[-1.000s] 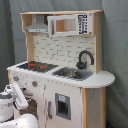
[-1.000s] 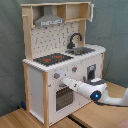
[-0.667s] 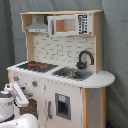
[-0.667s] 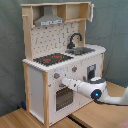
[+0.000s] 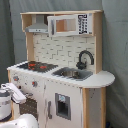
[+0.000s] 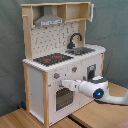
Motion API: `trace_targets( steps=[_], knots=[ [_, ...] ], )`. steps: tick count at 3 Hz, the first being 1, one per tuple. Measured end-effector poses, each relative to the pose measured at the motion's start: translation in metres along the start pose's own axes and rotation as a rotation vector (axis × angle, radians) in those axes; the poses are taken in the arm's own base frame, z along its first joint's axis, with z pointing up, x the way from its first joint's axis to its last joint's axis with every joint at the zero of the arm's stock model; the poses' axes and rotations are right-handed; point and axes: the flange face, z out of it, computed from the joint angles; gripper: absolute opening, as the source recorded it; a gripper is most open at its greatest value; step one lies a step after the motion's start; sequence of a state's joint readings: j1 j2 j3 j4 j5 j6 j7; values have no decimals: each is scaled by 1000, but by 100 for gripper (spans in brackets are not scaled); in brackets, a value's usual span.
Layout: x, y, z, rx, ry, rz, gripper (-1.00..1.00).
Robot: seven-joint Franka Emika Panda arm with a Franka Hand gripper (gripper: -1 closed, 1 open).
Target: Play with the kitchen
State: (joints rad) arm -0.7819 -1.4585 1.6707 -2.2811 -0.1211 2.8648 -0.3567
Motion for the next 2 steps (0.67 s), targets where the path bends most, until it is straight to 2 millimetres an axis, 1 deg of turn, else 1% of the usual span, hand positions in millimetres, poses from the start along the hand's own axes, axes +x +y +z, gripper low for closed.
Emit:
trace_targets(
  steps=[1,2],
  knots=[
    [-6,15,-8,-21,1,-84,100],
    [-17,32,-16,-43,-2,-159,100]
  ],
)
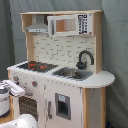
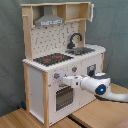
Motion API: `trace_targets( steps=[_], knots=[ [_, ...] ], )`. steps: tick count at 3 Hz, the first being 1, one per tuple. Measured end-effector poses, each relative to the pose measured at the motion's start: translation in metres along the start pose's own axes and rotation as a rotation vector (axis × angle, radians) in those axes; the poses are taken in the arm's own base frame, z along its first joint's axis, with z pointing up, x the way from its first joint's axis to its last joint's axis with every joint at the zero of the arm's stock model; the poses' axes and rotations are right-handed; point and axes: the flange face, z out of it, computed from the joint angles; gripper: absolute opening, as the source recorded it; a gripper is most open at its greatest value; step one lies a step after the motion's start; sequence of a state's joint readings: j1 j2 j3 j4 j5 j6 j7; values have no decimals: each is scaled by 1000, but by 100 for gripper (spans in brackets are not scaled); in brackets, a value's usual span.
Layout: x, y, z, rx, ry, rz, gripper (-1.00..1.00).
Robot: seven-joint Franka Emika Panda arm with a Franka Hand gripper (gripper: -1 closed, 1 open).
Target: Play with the kitchen
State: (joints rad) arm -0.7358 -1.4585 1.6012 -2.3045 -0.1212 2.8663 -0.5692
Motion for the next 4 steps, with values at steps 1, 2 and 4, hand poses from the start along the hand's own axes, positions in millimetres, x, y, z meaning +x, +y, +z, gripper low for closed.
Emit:
trace_targets(
  steps=[1,2,4],
  knots=[
    [-14,8,-7,-19,3,-67,100],
    [-32,6,-8,-34,11,-108,100],
    [-61,6,-8,-104,68,-174,100]
  ],
)
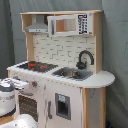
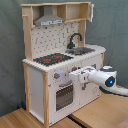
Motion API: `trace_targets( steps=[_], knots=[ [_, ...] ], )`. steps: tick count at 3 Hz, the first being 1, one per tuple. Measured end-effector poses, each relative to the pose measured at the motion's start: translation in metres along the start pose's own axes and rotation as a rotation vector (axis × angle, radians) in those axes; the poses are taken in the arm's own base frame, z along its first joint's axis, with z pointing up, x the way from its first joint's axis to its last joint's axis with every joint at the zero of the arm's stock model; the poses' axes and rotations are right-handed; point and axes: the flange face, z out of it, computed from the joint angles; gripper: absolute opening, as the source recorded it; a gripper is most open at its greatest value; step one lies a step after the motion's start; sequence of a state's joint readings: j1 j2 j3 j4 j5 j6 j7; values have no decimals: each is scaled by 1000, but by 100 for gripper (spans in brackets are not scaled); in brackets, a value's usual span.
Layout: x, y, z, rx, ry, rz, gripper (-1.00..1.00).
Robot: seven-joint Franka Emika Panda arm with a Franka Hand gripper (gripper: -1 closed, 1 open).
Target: Play with the kitchen
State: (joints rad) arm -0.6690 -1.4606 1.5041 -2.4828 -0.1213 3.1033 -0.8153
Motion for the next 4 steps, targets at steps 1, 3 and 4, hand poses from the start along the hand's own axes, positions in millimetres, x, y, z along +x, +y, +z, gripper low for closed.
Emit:
trace_targets(
  steps=[1,3,4],
  knots=[
    [-3,-5,-1,-44,40,-42,100],
    [-12,-44,33,-19,56,-9,100],
    [-18,-55,51,15,31,14,100]
  ],
)
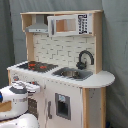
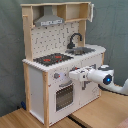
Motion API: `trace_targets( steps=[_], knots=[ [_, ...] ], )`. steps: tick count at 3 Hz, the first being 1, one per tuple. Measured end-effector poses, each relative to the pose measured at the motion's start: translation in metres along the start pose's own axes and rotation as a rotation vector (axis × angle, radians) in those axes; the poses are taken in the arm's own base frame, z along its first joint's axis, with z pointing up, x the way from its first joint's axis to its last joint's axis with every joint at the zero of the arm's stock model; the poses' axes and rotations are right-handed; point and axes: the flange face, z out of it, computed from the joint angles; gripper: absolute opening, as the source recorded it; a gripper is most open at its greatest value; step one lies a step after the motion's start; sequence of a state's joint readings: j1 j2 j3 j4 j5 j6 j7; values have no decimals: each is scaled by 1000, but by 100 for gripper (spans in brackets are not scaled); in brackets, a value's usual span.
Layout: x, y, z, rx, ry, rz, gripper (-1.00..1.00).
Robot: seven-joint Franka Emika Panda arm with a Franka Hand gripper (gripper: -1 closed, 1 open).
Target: Play with the kitchen
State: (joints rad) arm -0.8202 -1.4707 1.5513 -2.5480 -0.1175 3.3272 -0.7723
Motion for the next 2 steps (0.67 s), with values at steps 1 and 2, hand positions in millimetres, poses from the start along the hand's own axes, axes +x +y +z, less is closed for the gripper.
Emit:
trace_targets(
  steps=[1,2],
  knots=[
    [0,0,0,0,0,0,-100],
    [-3,-2,0,4,-3,75,-100]
  ],
)
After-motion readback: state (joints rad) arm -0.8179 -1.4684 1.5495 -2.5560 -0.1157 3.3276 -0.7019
